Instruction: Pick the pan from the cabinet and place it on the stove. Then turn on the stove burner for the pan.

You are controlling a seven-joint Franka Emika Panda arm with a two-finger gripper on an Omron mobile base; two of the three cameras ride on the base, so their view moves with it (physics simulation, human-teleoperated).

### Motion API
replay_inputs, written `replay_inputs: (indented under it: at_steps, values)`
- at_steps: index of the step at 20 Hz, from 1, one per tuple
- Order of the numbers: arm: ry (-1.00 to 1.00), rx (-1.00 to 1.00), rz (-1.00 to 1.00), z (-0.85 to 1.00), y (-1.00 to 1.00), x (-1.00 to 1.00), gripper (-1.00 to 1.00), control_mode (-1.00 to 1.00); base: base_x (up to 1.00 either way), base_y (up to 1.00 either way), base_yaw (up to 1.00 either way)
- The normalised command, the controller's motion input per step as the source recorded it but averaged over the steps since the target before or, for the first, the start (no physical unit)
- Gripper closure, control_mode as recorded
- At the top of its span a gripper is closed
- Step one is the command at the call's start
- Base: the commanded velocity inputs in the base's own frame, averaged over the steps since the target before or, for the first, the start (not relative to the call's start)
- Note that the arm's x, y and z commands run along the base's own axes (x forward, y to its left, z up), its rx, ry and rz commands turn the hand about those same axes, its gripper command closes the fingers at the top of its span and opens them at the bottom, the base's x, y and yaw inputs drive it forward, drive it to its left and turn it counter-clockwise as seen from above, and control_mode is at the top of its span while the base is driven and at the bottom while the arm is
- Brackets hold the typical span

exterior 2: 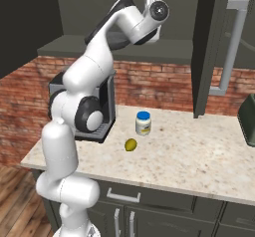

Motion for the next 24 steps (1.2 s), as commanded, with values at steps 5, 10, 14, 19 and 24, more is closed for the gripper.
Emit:
replay_inputs:
  at_steps: [5,10,14,19,24]
  values:
    - [0.00,-0.01,0.00,0.00,-0.05,0.04,-1.00,-1.00,0.00,0.00,0.00]
    - [0.01,-0.01,0.00,0.00,-0.03,0.01,-1.00,-1.00,0.00,0.00,0.00]
    - [0.02,0.00,0.00,0.00,-0.02,0.00,-1.00,-1.00,0.00,0.00,0.00]
    - [0.00,0.00,0.00,0.00,-0.06,-0.01,-1.00,-1.00,0.00,0.00,0.00]
    - [0.00,0.00,0.00,-0.02,-0.07,-0.08,-1.00,-1.00,0.00,0.00,0.00]
